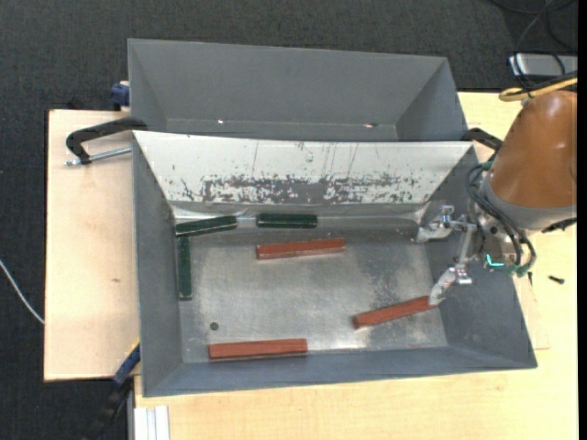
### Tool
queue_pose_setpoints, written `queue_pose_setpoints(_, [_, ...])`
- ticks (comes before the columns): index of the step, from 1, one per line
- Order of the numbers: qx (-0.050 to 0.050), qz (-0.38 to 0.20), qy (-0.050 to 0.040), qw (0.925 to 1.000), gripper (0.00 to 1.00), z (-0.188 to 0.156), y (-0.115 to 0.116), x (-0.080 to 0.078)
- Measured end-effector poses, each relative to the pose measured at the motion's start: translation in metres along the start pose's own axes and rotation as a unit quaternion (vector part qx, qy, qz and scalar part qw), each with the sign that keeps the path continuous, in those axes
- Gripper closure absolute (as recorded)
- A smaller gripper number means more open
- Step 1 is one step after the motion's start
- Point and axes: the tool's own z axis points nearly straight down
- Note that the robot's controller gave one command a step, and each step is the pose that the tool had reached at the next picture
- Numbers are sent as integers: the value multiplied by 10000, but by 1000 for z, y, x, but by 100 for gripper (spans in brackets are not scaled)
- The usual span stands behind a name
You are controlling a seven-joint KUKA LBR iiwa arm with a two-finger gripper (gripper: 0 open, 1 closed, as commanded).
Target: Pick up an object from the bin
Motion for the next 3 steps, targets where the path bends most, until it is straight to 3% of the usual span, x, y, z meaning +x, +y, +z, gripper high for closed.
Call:
queue_pose_setpoints(1, [8, -10, -42, 10000, 0, -5, 1, -2])
queue_pose_setpoints(2, [17, -589, -29, 9983, 100, 78, 10, 15])
queue_pose_setpoints(3, [18, -590, -29, 9982, 100, 78, 10, 15])
